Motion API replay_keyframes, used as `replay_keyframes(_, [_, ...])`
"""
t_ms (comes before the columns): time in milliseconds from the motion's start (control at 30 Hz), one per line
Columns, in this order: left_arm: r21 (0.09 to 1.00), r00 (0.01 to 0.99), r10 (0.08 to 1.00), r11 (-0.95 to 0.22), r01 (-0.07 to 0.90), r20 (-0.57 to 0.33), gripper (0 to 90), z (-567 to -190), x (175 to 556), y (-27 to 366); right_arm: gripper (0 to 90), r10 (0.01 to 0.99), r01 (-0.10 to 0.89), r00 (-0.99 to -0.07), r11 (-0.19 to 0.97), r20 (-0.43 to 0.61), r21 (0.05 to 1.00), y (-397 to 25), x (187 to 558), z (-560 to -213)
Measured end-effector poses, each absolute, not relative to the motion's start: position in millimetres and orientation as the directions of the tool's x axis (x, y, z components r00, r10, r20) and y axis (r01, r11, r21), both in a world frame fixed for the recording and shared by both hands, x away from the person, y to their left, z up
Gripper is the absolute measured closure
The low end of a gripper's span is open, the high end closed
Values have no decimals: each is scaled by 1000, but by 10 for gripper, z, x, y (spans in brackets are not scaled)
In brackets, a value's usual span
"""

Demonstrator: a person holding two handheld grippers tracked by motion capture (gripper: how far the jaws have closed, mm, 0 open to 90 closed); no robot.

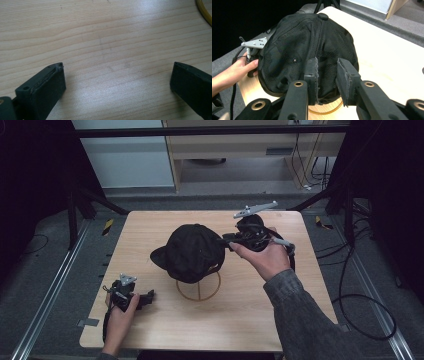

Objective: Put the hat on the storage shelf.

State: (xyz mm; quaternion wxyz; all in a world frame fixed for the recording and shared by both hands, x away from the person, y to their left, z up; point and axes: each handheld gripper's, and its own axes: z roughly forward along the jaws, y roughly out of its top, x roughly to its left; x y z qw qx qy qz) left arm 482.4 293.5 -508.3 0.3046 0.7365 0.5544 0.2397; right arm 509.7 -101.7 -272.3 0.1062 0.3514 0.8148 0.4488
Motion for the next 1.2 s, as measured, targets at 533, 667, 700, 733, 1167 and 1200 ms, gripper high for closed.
replay_keyframes(533, [714, 271, 963, -200, 671, 15, 0, -5083, 4824, 2936, 619, 698, 476, -702, 311, 142, 823, -1236, 5066, -2661])
replay_keyframes(667, [714, 271, 963, -200, 671, 15, 0, -5083, 4824, 2935, 552, 710, 476, -690, 299, 140, 827, -1292, 5055, -2648])
replay_keyframes(700, [714, 271, 963, -200, 671, 15, 0, -5083, 4824, 2935, 539, 712, 475, -688, 296, 140, 828, -1306, 5054, -2643])
replay_keyframes(733, [714, 271, 963, -200, 671, 15, 0, -5083, 4824, 2936, 526, 715, 476, -685, 291, 143, 830, -1322, 5051, -2638])
replay_keyframes(1167, [713, 273, 962, -203, 672, 17, 0, -5082, 4824, 2938, 350, 758, 463, -641, 251, 125, 850, -1528, 5007, -2587])
replay_keyframes(1200, [713, 272, 962, -203, 672, 17, 0, -5082, 4824, 2938, 334, 760, 461, -637, 247, 125, 852, -1544, 5003, -2583])
